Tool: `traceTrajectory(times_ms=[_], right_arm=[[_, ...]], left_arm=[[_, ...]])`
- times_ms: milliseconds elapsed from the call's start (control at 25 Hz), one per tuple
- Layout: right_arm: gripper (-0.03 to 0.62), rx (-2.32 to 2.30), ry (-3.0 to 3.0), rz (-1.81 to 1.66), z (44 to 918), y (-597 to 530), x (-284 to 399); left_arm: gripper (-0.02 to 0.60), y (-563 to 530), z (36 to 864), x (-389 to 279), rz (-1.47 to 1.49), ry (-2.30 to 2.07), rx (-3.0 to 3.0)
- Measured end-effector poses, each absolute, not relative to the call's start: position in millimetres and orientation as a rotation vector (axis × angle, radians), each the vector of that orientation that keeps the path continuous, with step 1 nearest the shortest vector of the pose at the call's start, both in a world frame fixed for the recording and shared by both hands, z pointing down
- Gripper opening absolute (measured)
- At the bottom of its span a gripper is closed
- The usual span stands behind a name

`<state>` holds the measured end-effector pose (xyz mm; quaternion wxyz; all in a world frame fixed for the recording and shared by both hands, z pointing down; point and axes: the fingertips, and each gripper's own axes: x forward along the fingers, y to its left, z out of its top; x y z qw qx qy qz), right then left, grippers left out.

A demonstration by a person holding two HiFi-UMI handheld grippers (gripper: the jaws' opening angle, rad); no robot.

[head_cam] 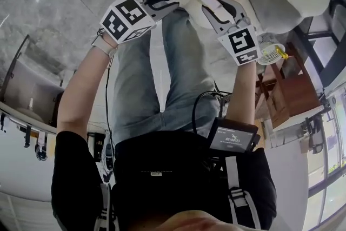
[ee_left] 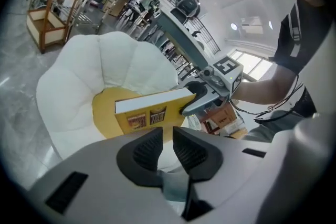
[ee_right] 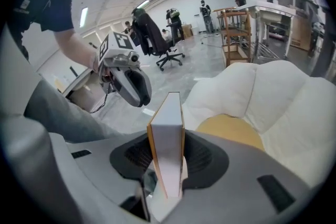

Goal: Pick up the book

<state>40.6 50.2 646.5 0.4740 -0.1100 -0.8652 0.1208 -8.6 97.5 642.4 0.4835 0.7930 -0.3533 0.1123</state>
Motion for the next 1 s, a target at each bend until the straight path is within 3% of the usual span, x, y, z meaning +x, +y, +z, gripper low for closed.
traceTrajectory(times_ms=[280,640,1000], right_arm=[[0.167,0.004,-2.245,0.509,599,24,41],[0.167,0.253,-2.434,0.715,479,3,29],[0.166,0.396,-2.558,0.667,363,-12,41]], left_arm=[[0.017,79,603,-16,0.262,-0.877,2.031],[0.014,72,497,-14,0.212,-0.833,2.19],[0.014,45,392,-6,0.168,-0.886,2.255]])
